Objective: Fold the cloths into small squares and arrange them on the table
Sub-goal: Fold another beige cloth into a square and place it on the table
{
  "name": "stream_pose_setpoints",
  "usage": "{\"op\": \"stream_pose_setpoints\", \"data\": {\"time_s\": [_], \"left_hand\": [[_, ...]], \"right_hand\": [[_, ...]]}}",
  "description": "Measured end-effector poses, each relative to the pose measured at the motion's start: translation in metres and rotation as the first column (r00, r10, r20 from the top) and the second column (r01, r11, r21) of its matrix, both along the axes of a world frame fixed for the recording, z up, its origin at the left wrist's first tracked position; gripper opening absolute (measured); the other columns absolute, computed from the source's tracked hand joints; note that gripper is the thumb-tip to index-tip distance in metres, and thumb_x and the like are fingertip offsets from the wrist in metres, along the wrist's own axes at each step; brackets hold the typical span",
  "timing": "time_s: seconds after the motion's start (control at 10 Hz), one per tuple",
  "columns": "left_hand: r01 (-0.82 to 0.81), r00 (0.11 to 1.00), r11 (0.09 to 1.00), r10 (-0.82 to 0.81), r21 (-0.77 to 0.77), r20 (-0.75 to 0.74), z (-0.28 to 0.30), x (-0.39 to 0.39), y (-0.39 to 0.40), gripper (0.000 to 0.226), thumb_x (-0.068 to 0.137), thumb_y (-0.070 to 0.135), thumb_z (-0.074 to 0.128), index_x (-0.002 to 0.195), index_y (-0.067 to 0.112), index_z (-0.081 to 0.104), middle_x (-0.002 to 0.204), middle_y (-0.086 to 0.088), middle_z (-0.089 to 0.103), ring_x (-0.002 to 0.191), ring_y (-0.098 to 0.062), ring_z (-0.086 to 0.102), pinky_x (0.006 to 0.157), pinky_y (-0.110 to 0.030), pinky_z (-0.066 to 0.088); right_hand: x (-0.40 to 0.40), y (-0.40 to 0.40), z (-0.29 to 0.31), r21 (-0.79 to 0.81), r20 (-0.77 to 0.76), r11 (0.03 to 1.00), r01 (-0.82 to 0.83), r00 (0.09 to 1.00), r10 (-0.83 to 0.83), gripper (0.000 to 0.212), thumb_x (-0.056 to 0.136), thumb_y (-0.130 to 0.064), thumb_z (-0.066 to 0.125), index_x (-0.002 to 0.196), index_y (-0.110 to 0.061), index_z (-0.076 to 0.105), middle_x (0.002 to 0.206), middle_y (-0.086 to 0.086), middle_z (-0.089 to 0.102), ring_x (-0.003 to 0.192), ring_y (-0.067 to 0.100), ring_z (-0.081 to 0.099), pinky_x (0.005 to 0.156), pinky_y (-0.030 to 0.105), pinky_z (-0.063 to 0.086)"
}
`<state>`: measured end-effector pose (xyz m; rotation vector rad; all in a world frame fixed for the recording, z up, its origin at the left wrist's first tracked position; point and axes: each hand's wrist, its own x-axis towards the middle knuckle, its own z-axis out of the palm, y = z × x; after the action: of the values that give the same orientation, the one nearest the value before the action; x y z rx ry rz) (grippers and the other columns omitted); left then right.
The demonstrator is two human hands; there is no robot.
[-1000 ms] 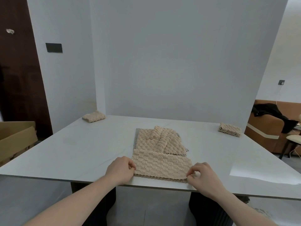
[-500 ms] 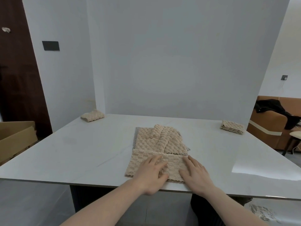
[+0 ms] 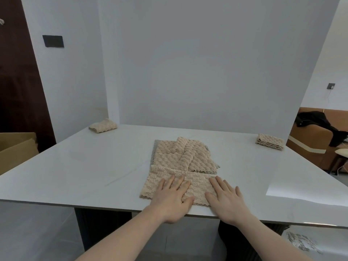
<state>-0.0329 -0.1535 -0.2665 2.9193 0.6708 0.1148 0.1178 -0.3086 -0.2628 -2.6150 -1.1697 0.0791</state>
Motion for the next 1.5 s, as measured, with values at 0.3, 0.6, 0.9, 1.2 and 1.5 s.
{"op": "stream_pose_setpoints", "data": {"time_s": [0.3, 0.6, 0.9, 1.2, 1.5], "left_hand": [[-0.018, 1.000, 0.999, 0.018, -0.031, -0.002, 0.009, 0.000, 0.000, 0.073, 0.094, 0.069, 0.019, 0.161, 0.038, 0.012, 0.170, 0.011, 0.004, 0.157, -0.017, -0.003, 0.126, -0.052, -0.005], [-0.053, 0.998, 0.998, 0.054, -0.033, 0.012, 0.005, -0.005, -0.003, 0.078, 0.092, 0.074, 0.017, 0.161, 0.039, 0.009, 0.170, 0.013, 0.002, 0.157, -0.017, -0.005, 0.123, -0.058, -0.009], [-0.047, 0.987, 0.997, 0.056, -0.061, 0.151, 0.035, -0.023, 0.043, 0.054, 0.089, 0.069, 0.037, 0.128, 0.040, 0.062, 0.130, 0.015, 0.065, 0.128, -0.015, 0.052, 0.122, -0.047, 0.020], [-0.307, 0.895, 0.936, 0.346, -0.173, 0.281, 0.001, -0.057, 0.101, 0.068, 0.094, 0.068, 0.043, 0.149, 0.029, 0.042, 0.154, 0.007, 0.042, 0.141, -0.019, 0.040, 0.117, -0.038, 0.033], [-0.243, 0.869, 0.939, 0.322, -0.242, 0.375, 0.001, -0.057, 0.104, 0.026, 0.089, 0.058, 0.056, 0.102, 0.037, 0.066, 0.118, 0.019, 0.062, 0.115, -0.011, 0.054, 0.099, -0.033, 0.042]], "right_hand": [[-0.002, -0.001, 0.003, -0.014, -0.003, 1.000, -0.002, 1.000, 0.001, 0.070, 0.100, -0.057, 0.023, 0.163, -0.029, 0.008, 0.171, -0.007, 0.003, 0.158, 0.016, 0.001, 0.127, 0.050, 0.000], [-0.004, -0.002, 0.002, -0.010, 0.000, 1.000, 0.002, 1.000, -0.002, 0.071, 0.100, -0.058, 0.022, 0.163, -0.030, 0.007, 0.171, -0.008, 0.003, 0.158, 0.016, 0.001, 0.127, 0.050, 0.000], [-0.004, -0.004, 0.004, 0.020, -0.017, 1.000, 0.003, 1.000, -0.003, 0.069, 0.099, -0.057, 0.025, 0.162, -0.033, 0.011, 0.171, -0.009, 0.006, 0.158, 0.016, 0.004, 0.127, 0.049, 0.001], [-0.006, -0.004, 0.007, 0.079, -0.065, 0.996, 0.038, 0.997, -0.033, 0.068, 0.098, -0.052, 0.035, 0.161, -0.033, 0.018, 0.169, -0.010, 0.014, 0.156, 0.014, 0.012, 0.127, 0.046, 0.004], [0.007, 0.015, 0.021, 0.118, -0.285, 0.926, 0.359, 0.905, -0.315, 0.071, 0.096, -0.056, 0.034, 0.158, -0.023, 0.031, 0.169, -0.001, 0.019, 0.154, 0.026, 0.019, 0.123, 0.046, 0.015]]}}
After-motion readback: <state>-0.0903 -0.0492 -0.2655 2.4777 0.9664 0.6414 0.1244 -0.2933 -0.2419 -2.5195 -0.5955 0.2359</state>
